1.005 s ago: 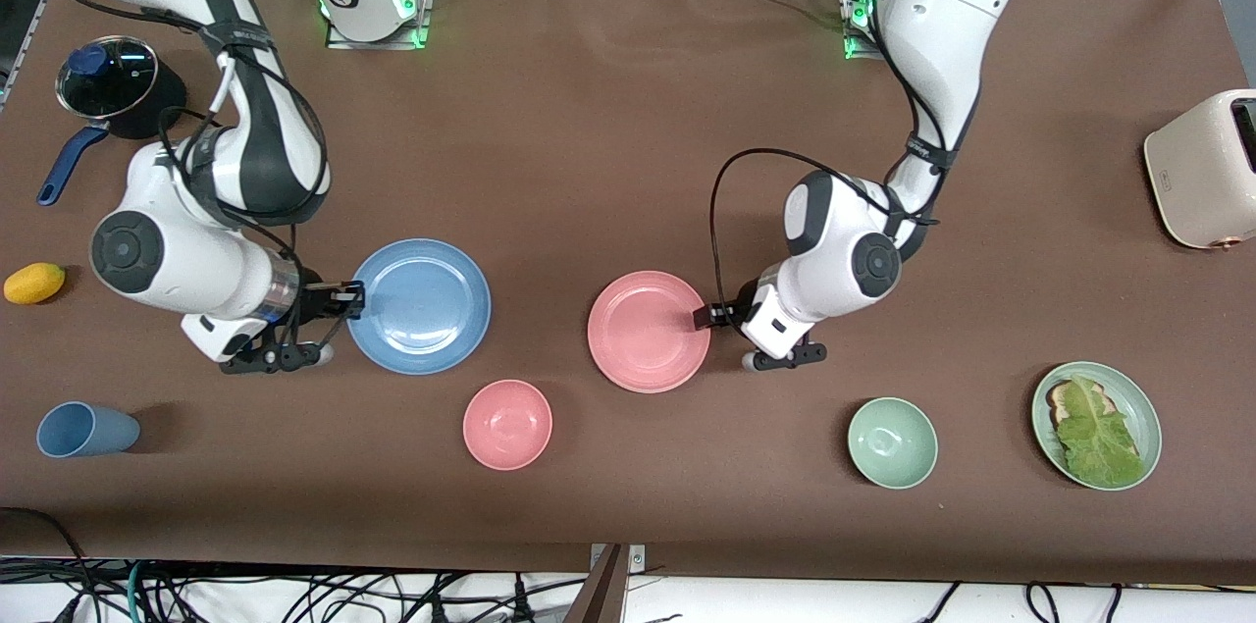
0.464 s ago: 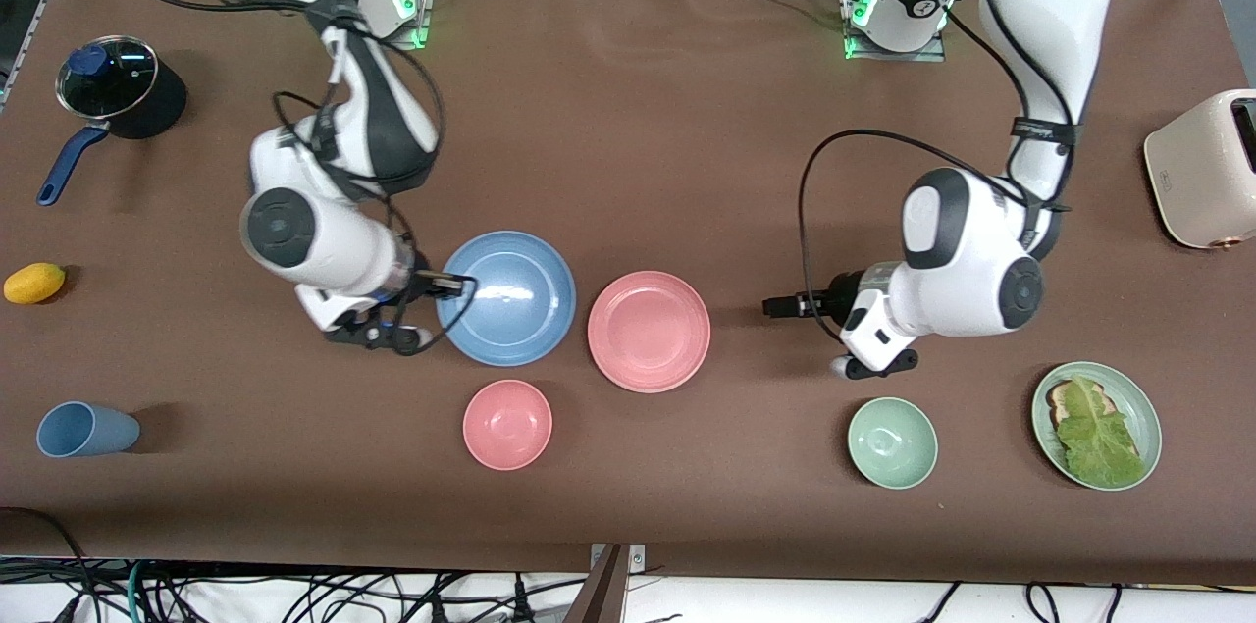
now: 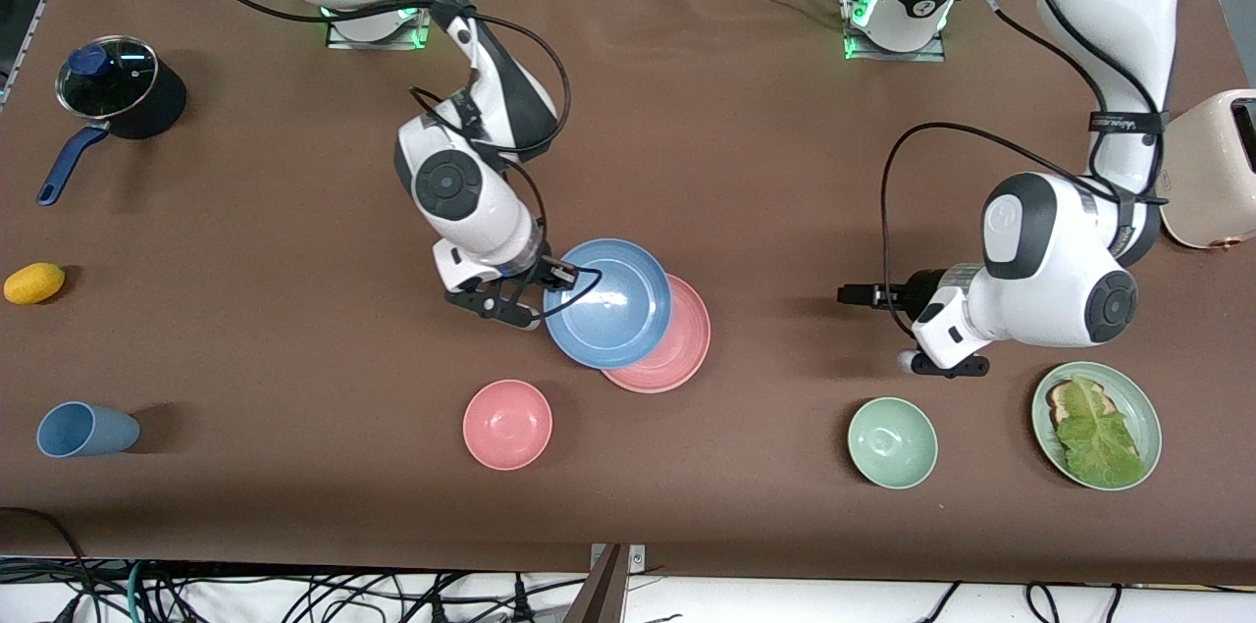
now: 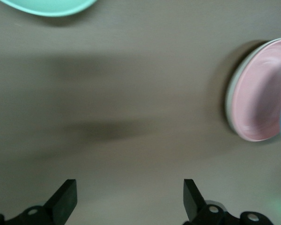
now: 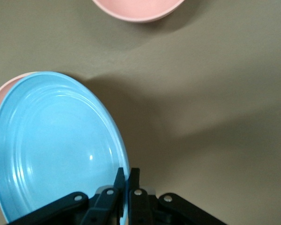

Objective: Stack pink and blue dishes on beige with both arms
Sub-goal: 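Lower the blue plate onto the pink plate while the left gripper withdraws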

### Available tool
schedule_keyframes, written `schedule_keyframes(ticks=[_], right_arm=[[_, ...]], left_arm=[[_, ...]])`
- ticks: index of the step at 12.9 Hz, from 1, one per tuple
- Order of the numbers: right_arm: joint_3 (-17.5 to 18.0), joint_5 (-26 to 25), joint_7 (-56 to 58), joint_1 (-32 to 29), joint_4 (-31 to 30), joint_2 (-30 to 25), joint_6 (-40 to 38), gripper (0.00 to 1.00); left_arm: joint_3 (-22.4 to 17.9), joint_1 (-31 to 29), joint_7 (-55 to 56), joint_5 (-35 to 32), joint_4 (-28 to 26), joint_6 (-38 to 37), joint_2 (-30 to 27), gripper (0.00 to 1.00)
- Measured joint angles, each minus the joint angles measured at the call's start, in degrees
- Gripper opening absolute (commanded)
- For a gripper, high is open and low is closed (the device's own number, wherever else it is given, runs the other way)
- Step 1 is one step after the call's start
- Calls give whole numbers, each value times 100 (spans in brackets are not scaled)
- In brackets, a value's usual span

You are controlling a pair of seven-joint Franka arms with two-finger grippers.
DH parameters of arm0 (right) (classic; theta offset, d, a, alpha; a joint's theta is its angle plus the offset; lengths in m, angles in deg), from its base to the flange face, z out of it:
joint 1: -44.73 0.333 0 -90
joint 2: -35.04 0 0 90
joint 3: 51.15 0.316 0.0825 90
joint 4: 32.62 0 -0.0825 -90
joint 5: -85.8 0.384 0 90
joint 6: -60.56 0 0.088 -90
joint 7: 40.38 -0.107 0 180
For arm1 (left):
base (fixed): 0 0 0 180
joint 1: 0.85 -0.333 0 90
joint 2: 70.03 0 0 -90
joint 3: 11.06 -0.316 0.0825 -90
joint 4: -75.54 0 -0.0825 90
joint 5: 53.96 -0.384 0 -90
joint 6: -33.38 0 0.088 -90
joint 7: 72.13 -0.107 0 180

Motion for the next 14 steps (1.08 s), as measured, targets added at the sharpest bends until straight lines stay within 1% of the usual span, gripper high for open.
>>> schedule_keyframes(ticks=[4, 6, 8, 10, 13, 14], right_arm=[[-2, -1, -623, 203, 429, 515, 354, 0], [-6, -1, -698, 245, 492, 646, 511, 0], [-17, -1, -707, 247, 503, 695, 596, 0], [-26, -1, -708, 247, 503, 703, 694, 0], [-26, -1, -710, 249, 507, 718, 773, 0], [-26, -1, -714, 254, 509, 738, 800, 0]], left_arm=[[-75, -97, -347, -821, 0, -10, -29, 100], [-76, -133, -448, -1298, 4, -10, -85, 100], [-75, -133, -483, -1554, 54, -71, -205, 100], [-75, -133, -503, -1581, 350, -430, -292, 100], [-75, -131, -506, -1786, 1113, -1166, -383, 100], [-73, -130, -506, -1812, 1289, -1403, -464, 100]])
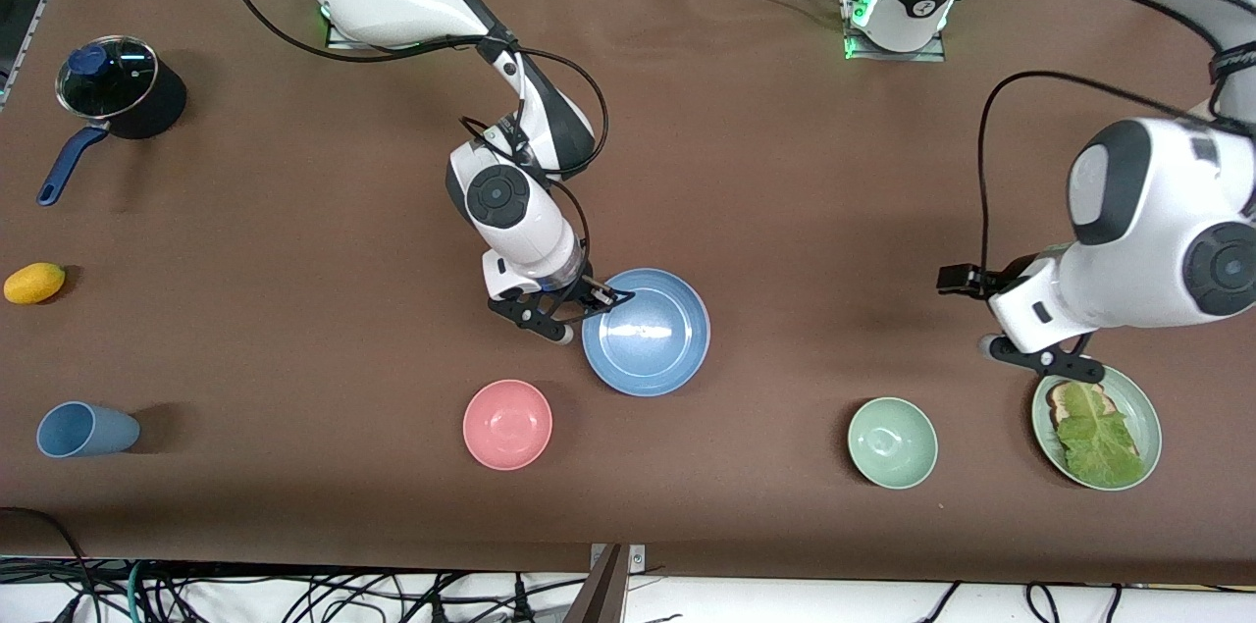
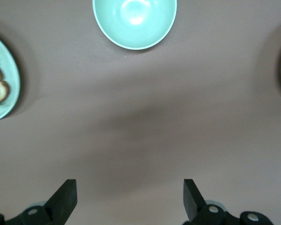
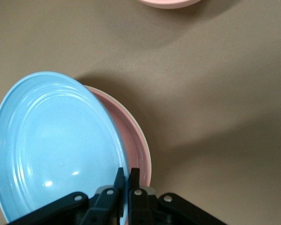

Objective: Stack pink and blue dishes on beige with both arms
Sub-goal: 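Lower the blue plate onto the pink plate while the left gripper withdraws, then open the right gripper and draw it back from the blue plate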

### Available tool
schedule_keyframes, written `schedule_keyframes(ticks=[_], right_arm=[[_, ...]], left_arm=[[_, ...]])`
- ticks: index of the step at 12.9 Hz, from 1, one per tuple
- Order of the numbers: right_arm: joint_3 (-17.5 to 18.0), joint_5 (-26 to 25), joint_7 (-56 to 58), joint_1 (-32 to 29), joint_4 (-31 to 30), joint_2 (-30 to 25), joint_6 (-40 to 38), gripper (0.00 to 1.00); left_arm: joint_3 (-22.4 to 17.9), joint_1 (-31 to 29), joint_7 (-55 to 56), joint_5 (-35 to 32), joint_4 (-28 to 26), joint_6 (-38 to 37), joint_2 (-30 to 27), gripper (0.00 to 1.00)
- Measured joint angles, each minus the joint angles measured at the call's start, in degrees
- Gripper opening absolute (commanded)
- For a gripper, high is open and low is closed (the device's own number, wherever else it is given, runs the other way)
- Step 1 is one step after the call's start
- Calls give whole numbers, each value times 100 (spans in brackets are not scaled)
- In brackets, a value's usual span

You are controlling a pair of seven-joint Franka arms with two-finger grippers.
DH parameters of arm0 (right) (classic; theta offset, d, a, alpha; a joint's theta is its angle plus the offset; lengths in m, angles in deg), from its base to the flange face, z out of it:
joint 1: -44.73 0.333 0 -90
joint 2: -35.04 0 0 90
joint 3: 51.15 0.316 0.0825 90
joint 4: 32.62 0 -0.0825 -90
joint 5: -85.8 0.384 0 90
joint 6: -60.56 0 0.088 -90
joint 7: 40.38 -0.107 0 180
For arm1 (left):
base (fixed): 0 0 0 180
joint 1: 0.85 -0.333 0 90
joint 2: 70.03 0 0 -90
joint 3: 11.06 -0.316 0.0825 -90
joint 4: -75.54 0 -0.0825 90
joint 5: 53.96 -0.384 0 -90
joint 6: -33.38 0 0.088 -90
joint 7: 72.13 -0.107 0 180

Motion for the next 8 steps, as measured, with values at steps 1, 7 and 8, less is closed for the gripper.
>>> schedule_keyframes(ticks=[1, 7, 8], right_arm=[[0, 0, -19, 8, 4, 26, 16, 8], [-8, -2, -51, 85, 73, 93, 31, 67], [-39, -4, -51, 87, 105, 93, -25, 76]], left_arm=[[5, 9, 0, -1, 101, -204, -128, 100], [61, 52, -61, -3, 202, -434, -665, 100], [41, 41, -142, -3, 293, -433, -693, 100]])
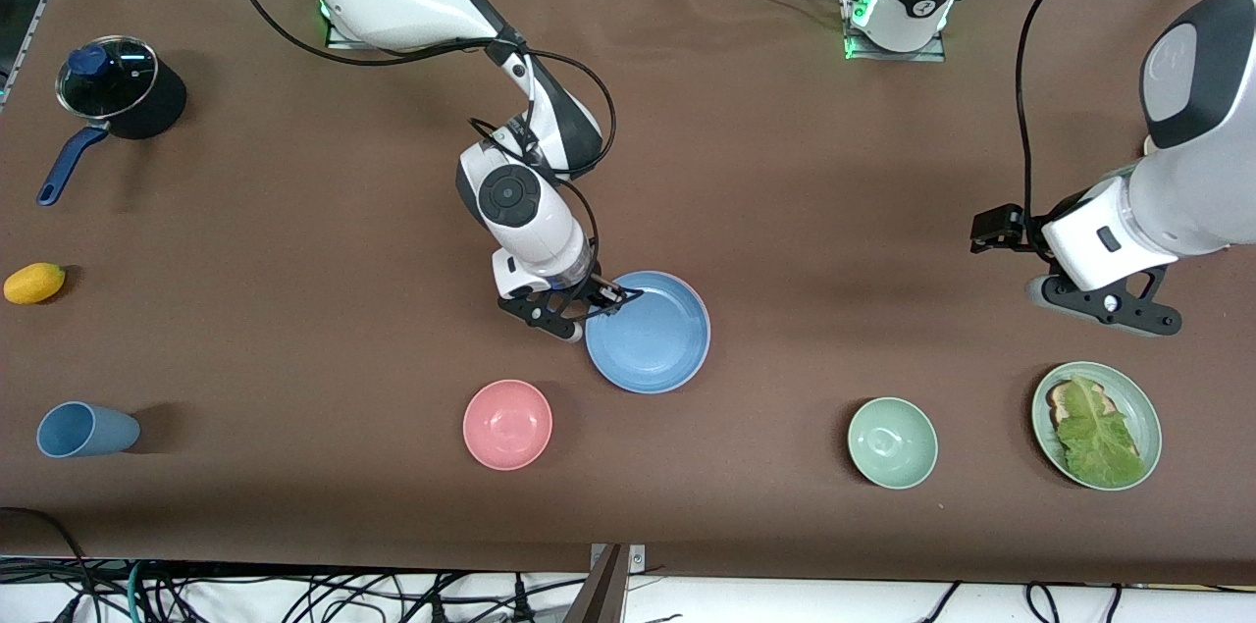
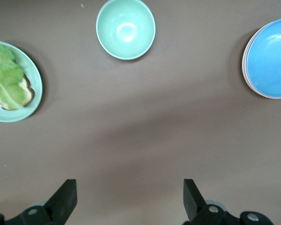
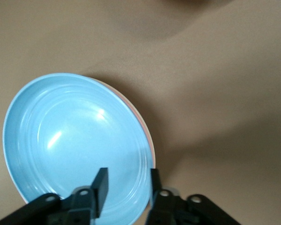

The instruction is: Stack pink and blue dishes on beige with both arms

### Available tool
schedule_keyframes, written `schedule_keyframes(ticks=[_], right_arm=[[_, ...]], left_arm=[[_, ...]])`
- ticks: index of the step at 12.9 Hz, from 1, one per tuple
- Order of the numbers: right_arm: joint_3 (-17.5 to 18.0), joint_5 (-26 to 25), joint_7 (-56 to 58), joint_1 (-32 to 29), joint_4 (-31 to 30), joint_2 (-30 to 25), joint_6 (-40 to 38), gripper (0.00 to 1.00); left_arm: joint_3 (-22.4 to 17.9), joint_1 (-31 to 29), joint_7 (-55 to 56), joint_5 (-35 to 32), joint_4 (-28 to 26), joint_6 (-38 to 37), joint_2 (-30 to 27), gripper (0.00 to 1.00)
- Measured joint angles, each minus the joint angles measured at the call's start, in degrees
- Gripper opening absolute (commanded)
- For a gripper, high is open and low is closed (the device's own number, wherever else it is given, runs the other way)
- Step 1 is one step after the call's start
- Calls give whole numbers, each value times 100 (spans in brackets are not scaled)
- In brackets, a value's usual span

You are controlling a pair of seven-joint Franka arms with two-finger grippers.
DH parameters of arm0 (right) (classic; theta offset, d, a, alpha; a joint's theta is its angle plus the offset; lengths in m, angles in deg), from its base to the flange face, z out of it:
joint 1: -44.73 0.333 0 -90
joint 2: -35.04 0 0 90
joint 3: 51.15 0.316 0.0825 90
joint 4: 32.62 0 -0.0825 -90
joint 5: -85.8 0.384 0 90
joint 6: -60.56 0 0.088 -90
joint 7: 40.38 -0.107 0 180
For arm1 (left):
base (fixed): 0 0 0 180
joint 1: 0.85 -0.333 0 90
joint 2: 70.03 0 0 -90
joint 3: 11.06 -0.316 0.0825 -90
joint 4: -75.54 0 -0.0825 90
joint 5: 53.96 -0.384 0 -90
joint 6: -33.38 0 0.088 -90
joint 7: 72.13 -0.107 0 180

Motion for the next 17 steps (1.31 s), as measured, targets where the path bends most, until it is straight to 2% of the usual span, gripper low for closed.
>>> schedule_keyframes(ticks=[2, 5, 7, 9, 11, 13, 15, 17], right_arm=[[-123, -15, 11, -5, 185, -4, -340, 99], [-263, -53, 226, -104, 654, -68, -1223, 100], [-298, -71, 771, -326, 856, -257, -1853, 100], [-361, -87, 1689, -650, 910, -578, -2513, 100], [-577, -85, 2806, -985, 919, -977, -3339, 100], [-974, -80, 3815, -1140, 870, -1384, -3931, 100], [-1291, -76, 4497, -1207, 597, -1845, -4177, 100], [-1345, -76, 4696, -1358, 95, -2383, -4241, 100]], left_arm=[[-40, -76, -87, 0, 141, -1, -57, 100], [-88, -146, -113, 0, 208, -20, -183, 100], [-159, -155, -113, -1, 206, -400, -236, 100], [-204, -200, -113, -1, 187, -772, -236, 100], [-225, -310, -113, -1, 166, -829, -232, 100], [-226, -395, -112, -2, 166, -829, -233, 100], [-218, -385, 178, -1, 168, -829, -238, 100], [-192, -364, 719, 0, 176, -829, -256, 100]])
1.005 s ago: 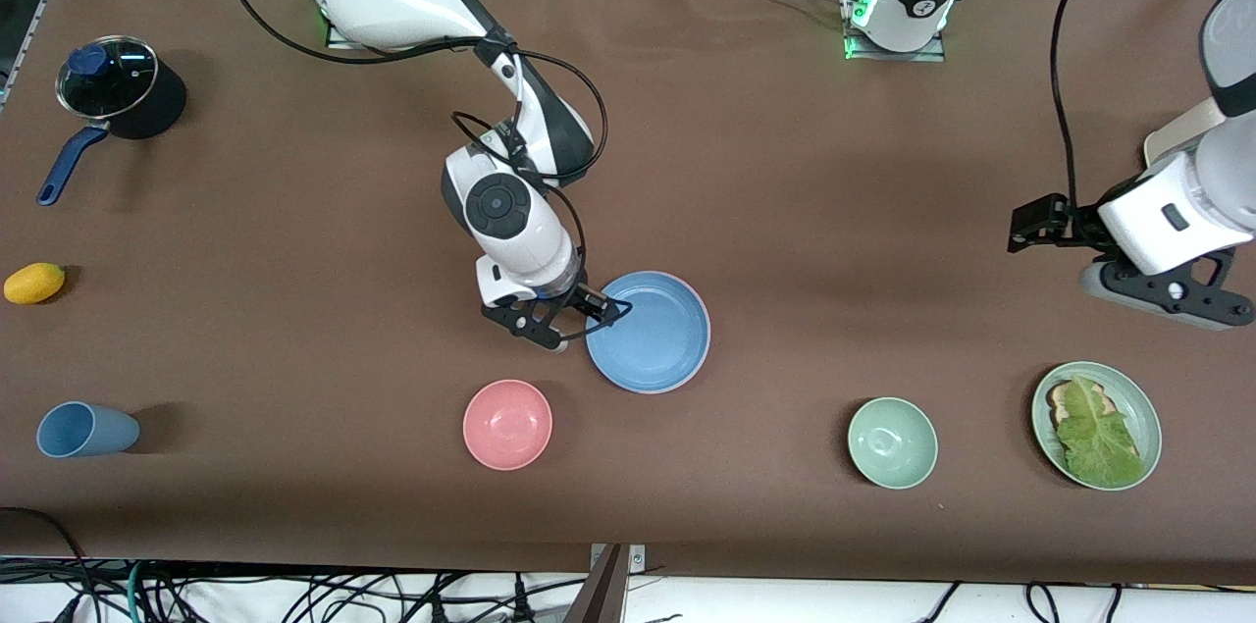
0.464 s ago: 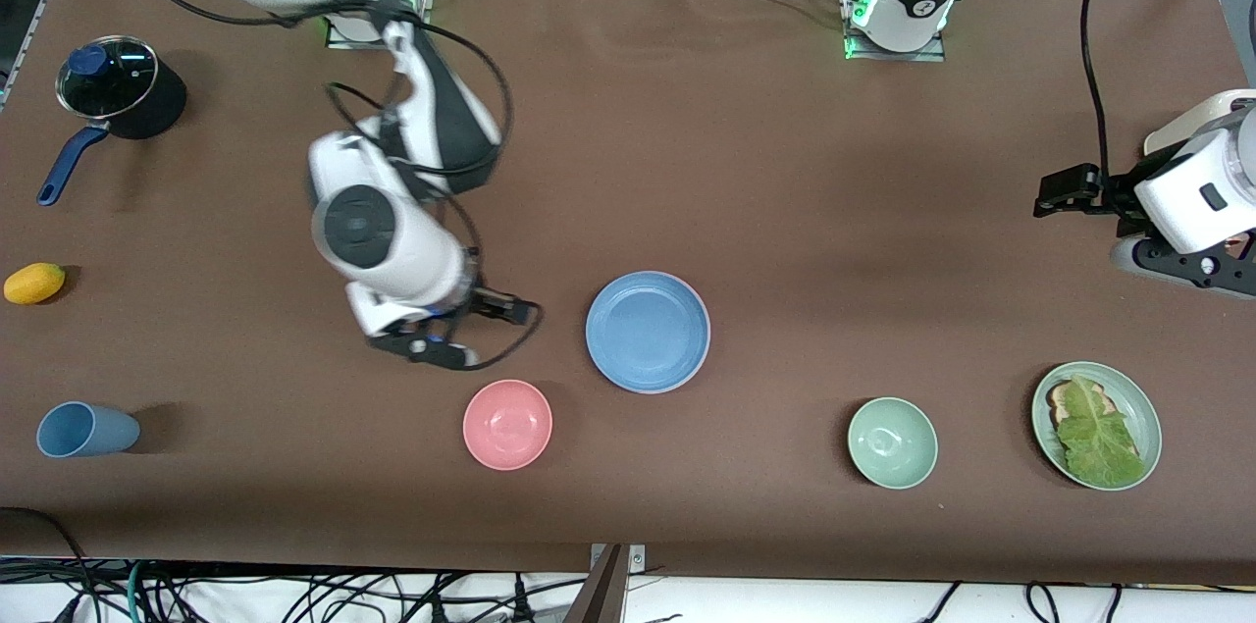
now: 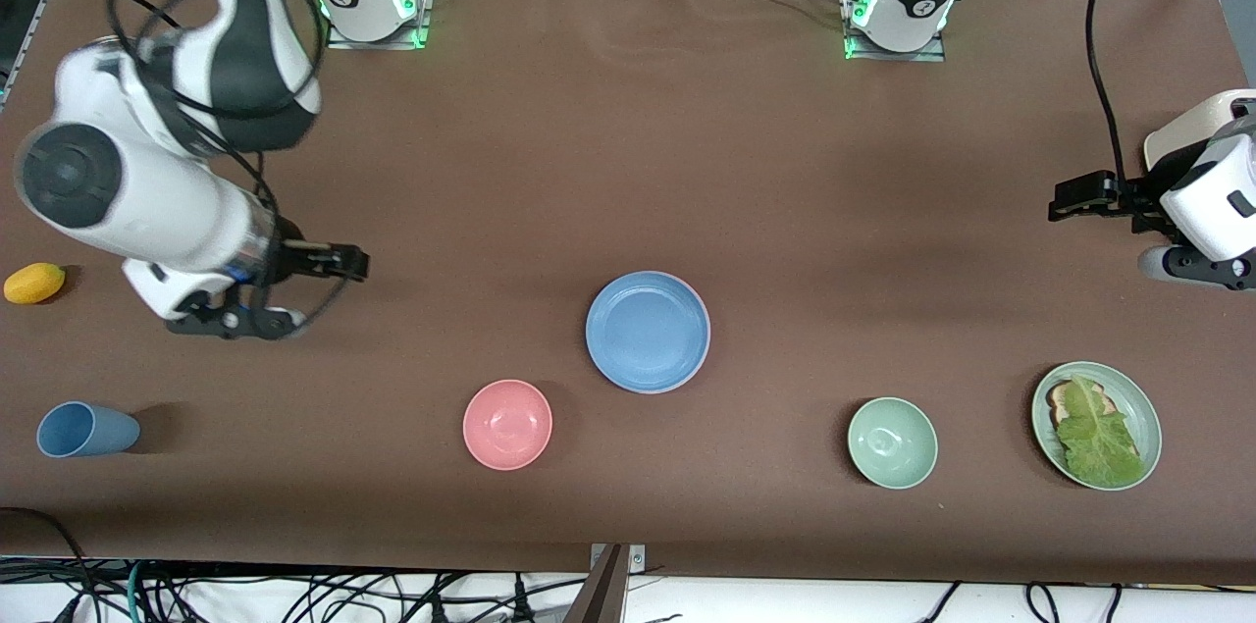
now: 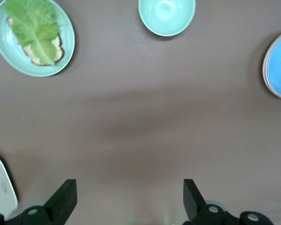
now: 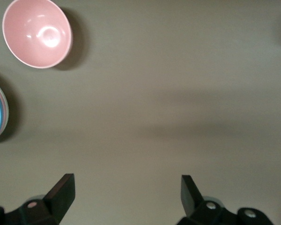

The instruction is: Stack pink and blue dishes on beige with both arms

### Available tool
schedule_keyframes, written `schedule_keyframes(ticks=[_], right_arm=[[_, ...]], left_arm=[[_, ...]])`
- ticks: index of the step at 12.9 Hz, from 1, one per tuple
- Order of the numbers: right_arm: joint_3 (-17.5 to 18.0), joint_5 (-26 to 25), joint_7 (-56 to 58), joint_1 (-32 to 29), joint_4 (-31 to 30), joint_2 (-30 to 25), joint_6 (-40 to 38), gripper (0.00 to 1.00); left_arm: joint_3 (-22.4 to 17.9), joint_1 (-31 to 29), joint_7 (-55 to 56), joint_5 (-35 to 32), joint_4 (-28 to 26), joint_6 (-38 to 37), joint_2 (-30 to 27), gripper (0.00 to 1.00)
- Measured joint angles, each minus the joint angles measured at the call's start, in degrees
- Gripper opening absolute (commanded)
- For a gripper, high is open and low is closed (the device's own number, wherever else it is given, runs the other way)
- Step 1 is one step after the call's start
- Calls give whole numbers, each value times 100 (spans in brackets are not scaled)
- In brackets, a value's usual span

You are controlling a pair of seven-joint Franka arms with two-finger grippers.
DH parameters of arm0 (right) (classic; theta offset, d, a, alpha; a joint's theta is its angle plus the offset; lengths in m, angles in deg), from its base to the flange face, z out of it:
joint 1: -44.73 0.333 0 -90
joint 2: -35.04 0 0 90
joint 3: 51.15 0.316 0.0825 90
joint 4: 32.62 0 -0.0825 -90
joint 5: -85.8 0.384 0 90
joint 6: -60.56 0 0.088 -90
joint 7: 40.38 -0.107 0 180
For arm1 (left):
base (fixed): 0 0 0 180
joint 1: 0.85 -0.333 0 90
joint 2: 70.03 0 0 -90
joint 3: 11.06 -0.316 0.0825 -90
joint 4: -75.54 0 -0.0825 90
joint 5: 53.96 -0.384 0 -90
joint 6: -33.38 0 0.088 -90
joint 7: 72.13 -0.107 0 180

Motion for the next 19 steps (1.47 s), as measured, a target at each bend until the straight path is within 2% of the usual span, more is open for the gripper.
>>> schedule_keyframes(ticks=[2, 4, 9, 16, 19], right_arm=[[92, -3, 89, -233, -549, -567, -77, 100], [459, -26, 103, -646, -899, -1046, -252, 100], [1085, -217, 288, -1306, -1285, -1728, -489, 100], [1164, -401, 474, -1406, -1255, -1836, -512, 100], [1164, -430, 519, -1440, -1178, -1811, -512, 100]], left_arm=[[33, 12, 295, 0, 5, 0, -93, 100], [35, 14, 362, 0, 5, 0, -212, 100], [50, 15, 382, 0, -33, -56, -725, 100], [103, 48, 392, 12, -1084, 349, -1367, 100], [111, 63, 191, 12, -1251, 388, -1470, 100]])
